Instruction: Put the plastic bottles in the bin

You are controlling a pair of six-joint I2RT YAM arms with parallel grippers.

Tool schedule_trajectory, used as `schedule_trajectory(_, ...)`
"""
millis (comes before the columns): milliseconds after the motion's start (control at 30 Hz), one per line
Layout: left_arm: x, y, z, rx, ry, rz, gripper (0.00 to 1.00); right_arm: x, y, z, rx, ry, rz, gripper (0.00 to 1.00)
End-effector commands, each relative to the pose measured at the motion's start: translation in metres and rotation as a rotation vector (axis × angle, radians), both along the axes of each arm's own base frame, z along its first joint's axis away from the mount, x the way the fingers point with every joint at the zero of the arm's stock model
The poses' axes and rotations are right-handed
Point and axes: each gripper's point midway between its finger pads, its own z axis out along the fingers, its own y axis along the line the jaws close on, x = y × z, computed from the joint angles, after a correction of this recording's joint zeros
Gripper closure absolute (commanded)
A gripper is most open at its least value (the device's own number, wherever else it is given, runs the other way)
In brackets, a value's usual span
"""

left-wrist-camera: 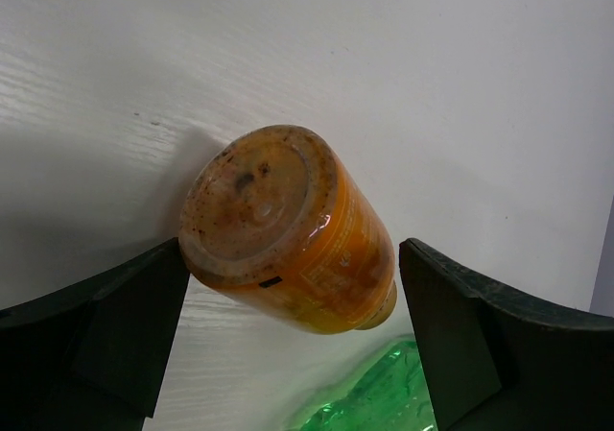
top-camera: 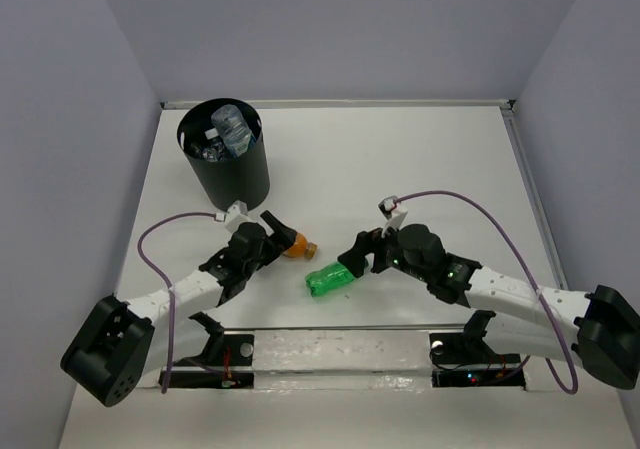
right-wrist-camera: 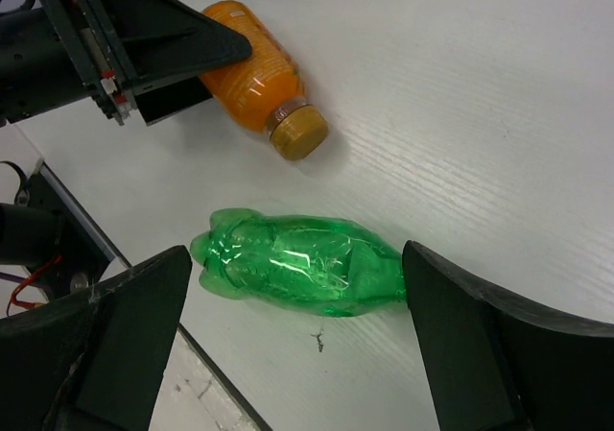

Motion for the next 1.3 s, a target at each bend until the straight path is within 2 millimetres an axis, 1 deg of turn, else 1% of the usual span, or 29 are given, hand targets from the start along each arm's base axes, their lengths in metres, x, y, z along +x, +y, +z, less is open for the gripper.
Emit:
schedule_trajectory(0, 0.020, -0.001, 0.015, 0.005, -0.088, 0.038, 0.03, -0.002, 0.015, 0.020, 0.059, -0.053, 0.054, 0.04)
schedule_trajectory(33, 0.021, 0.000, 0.012, 0.014, -0.082, 0.044, 0.04, -0.002, 0.015, 0.019, 0.057, -0.052, 0.056, 0.04)
schedule_trajectory(233, 0.033, 0.005, 0.011, 0.060, -0.109, 0.075, 0.14, -0.004, 0.014, 0.017, 0.059, -0.057, 0.063, 0.04)
schedule_trajectory(267, 0.034, 0.005, 0.011, 0.063, -0.114, 0.078, 0.17, -0.004, 0.014, 0.018, 0.059, -0.059, 0.063, 0.04)
schedule_trajectory(333, 0.036, 0.006, 0.013, 0.076, -0.125, 0.079, 0.28, -0.004, 0.013, 0.017, 0.058, -0.060, 0.064, 0.04)
schedule_trajectory(400, 0.038, 0.006, 0.015, 0.079, -0.135, 0.079, 0.32, -0.004, 0.013, 0.019, 0.059, -0.066, 0.065, 0.04)
schedule_trajectory(433, 0.039, 0.005, 0.020, 0.084, -0.149, 0.072, 0.34, -0.004, 0.013, 0.020, 0.063, -0.069, 0.065, 0.04)
schedule_trajectory(467, 0.039, 0.005, 0.022, 0.089, -0.158, 0.066, 0.38, -0.005, 0.013, 0.020, 0.063, -0.071, 0.066, 0.04)
schedule_trajectory(500, 0.041, 0.004, 0.027, 0.087, -0.171, 0.061, 0.45, -0.005, 0.012, 0.021, 0.065, -0.074, 0.066, 0.04)
schedule_trajectory(567, 0.044, 0.004, 0.052, 0.078, -0.244, 0.052, 0.53, -0.006, 0.011, 0.021, 0.067, -0.078, 0.067, 0.04)
schedule_trajectory(600, 0.045, 0.004, 0.055, 0.087, -0.252, 0.047, 0.53, -0.006, 0.010, 0.021, 0.067, -0.079, 0.064, 0.04)
schedule_trajectory(633, 0.047, 0.004, 0.076, 0.067, -0.305, 0.052, 0.55, -0.006, 0.009, 0.021, 0.066, -0.082, 0.061, 0.04)
schedule_trajectory(700, 0.048, 0.004, 0.099, 0.067, -0.368, 0.042, 0.56, -0.006, 0.008, 0.026, 0.072, -0.092, 0.058, 0.04)
schedule_trajectory(767, 0.047, 0.007, 0.138, 0.042, -0.454, 0.051, 0.56, -0.006, 0.007, 0.029, 0.076, -0.099, 0.057, 0.04)
schedule_trajectory(800, 0.048, 0.010, 0.150, 0.059, -0.481, 0.049, 0.56, -0.006, 0.007, 0.033, 0.084, -0.108, 0.056, 0.04)
schedule_trajectory(833, 0.046, 0.013, 0.178, 0.050, -0.529, 0.061, 0.56, -0.005, 0.006, 0.033, 0.085, -0.110, 0.055, 0.04)
schedule_trajectory(900, 0.046, 0.019, 0.205, 0.059, -0.573, 0.077, 0.56, -0.005, 0.007, 0.034, 0.086, -0.110, 0.056, 0.04)
schedule_trajectory(933, 0.044, 0.022, 0.222, 0.067, -0.608, 0.082, 0.56, -0.006, 0.007, 0.033, 0.087, -0.108, 0.058, 0.04)
schedule_trajectory(967, 0.044, 0.026, 0.245, 0.061, -0.642, 0.106, 0.56, -0.006, 0.008, 0.033, 0.090, -0.109, 0.061, 0.04)
schedule_trajectory(1033, 0.043, 0.034, 0.270, 0.064, -0.680, 0.140, 0.56, -0.007, 0.010, 0.034, 0.100, -0.109, 0.070, 0.04)
schedule_trajectory(1067, 0.048, 0.047, 0.285, 0.124, -0.688, 0.203, 0.56, -0.006, 0.011, 0.036, 0.111, -0.114, 0.070, 0.05)
schedule_trajectory(1100, 0.047, 0.049, 0.302, 0.104, -0.715, 0.212, 0.56, -0.006, 0.011, 0.036, 0.111, -0.114, 0.069, 0.05)
schedule_trajectory(1133, 0.053, 0.052, 0.305, 0.132, -0.704, 0.237, 0.56, -0.006, 0.011, 0.036, 0.111, -0.114, 0.069, 0.05)
schedule_trajectory(1167, 0.054, 0.060, 0.330, 0.151, -0.738, 0.266, 0.56, -0.007, 0.011, 0.035, 0.109, -0.112, 0.076, 0.05)
schedule_trajectory(1200, 0.061, 0.060, 0.334, 0.187, -0.731, 0.272, 0.56, -0.011, 0.013, 0.036, 0.112, -0.112, 0.099, 0.05)
schedule_trajectory(1233, 0.062, 0.073, 0.356, 0.206, -0.740, 0.319, 0.57, -0.011, 0.013, 0.037, 0.114, -0.116, 0.100, 0.05)
schedule_trajectory(1267, 0.066, 0.080, 0.363, 0.252, -0.740, 0.331, 0.57, -0.012, 0.012, 0.039, 0.120, -0.121, 0.100, 0.05)
